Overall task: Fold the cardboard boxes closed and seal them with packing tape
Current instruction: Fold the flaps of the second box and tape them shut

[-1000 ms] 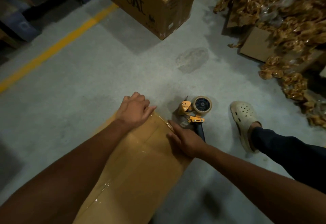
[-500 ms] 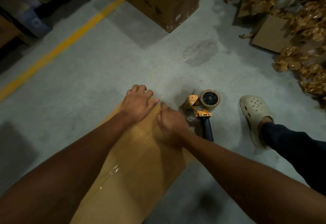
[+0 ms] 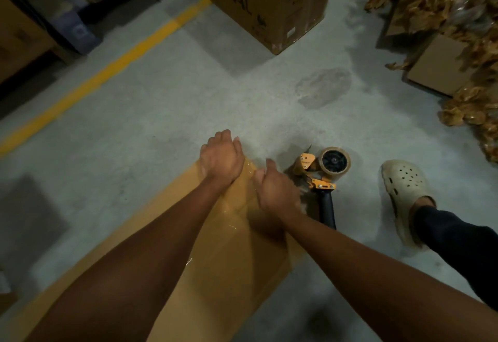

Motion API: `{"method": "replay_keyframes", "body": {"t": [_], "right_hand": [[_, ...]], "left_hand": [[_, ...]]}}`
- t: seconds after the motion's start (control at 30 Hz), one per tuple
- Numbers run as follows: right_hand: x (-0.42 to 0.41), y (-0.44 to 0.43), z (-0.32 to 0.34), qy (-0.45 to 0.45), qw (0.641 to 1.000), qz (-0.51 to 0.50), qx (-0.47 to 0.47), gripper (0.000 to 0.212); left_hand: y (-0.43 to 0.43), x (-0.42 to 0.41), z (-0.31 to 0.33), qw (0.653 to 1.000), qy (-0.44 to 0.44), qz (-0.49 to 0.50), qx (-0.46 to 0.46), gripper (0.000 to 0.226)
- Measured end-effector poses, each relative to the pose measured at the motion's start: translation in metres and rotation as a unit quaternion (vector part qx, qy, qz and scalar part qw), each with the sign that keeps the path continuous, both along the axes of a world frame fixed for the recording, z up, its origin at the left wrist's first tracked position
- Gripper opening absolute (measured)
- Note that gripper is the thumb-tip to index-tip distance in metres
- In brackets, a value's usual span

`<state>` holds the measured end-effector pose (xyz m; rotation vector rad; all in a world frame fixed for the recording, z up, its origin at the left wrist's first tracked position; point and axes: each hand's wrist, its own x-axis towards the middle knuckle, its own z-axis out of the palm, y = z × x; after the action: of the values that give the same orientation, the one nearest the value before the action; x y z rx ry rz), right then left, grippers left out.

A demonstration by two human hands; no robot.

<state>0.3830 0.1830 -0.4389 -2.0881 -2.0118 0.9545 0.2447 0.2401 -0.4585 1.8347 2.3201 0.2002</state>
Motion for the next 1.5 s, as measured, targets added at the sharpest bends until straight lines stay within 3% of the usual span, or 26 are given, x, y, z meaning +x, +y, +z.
{"method": "replay_keyframes", "body": {"t": [0.07,0.17,0.37,0.5,0.67,0.77,0.9,1.03,1.07,1.1,1.13,1.2,1.23,1.3,1.4,1.43,1.5], "right_hand": [[-0.012,0.002,-0.002,0.001,0.997,0.059,0.054,0.054],[-0.002,-0.002,-0.002,-0.007,0.989,0.136,0.061,0.056],[-0.007,0.007,0.001,0.001,0.998,0.027,-0.05,0.065],[-0.007,0.003,0.004,0.041,0.999,-0.006,-0.027,0.066],[-0.003,-0.005,0.004,0.085,0.987,-0.135,-0.028,0.063],[-0.007,-0.012,0.01,0.12,0.961,-0.245,-0.036,0.06],[-0.031,-0.01,0.013,0.206,0.888,-0.398,-0.102,0.054],[-0.051,-0.015,-0.003,0.328,0.8,-0.442,-0.241,0.05],[-0.051,-0.016,-0.004,0.342,0.796,-0.427,-0.261,0.047],[-0.05,-0.014,0.0,0.332,0.813,-0.402,-0.259,0.052],[-0.046,-0.01,0.002,0.287,0.854,-0.373,-0.222,0.065],[-0.036,0.006,0.011,0.119,0.946,-0.281,-0.105,0.098],[-0.031,0.016,0.022,0.062,0.971,-0.222,-0.069,0.108],[-0.025,0.035,0.035,0.002,0.988,-0.127,-0.085,0.112],[-0.014,0.056,0.052,0.023,0.975,-0.143,-0.17,0.087],[-0.01,0.058,0.063,0.053,0.971,-0.155,-0.175,0.075],[-0.004,0.062,0.072,0.127,0.966,-0.16,-0.158,0.063]], "left_hand": [[-0.013,-0.003,0.001,0.999,0.001,-0.039,-0.016,0.057],[-0.036,-0.006,0.005,0.997,0.013,-0.057,-0.04,0.068],[-0.104,-0.006,0.011,0.998,0.002,-0.004,-0.06,0.064],[-0.143,0.001,0.013,0.996,-0.003,0.042,-0.081,0.065],[-0.131,0.007,0.025,0.993,0.001,0.0,-0.114,0.063],[-0.117,0.011,0.032,0.992,-0.027,-0.027,-0.118,0.061],[-0.104,0.009,0.026,0.992,-0.011,-0.057,-0.114,0.057],[-0.106,-0.006,0.019,0.995,0.01,-0.024,-0.094,0.053],[-0.11,-0.01,0.018,0.996,0.017,0.009,-0.085,0.053],[-0.116,-0.014,0.017,0.996,0.02,0.056,-0.074,0.057],[-0.123,-0.017,0.017,0.991,0.018,0.115,-0.066,0.064],[-0.132,-0.02,0.019,0.965,-0.009,0.248,-0.081,0.088],[-0.133,-0.02,0.021,0.947,-0.044,0.305,-0.094,0.101],[-0.129,-0.019,0.033,0.913,-0.118,0.377,-0.1,0.118],[-0.122,-0.034,0.059,0.858,-0.214,0.458,-0.091,0.13],[-0.124,-0.043,0.068,0.843,-0.243,0.474,-0.08,0.129],[-0.136,-0.065,0.092,0.818,-0.303,0.487,-0.041,0.106]]}}
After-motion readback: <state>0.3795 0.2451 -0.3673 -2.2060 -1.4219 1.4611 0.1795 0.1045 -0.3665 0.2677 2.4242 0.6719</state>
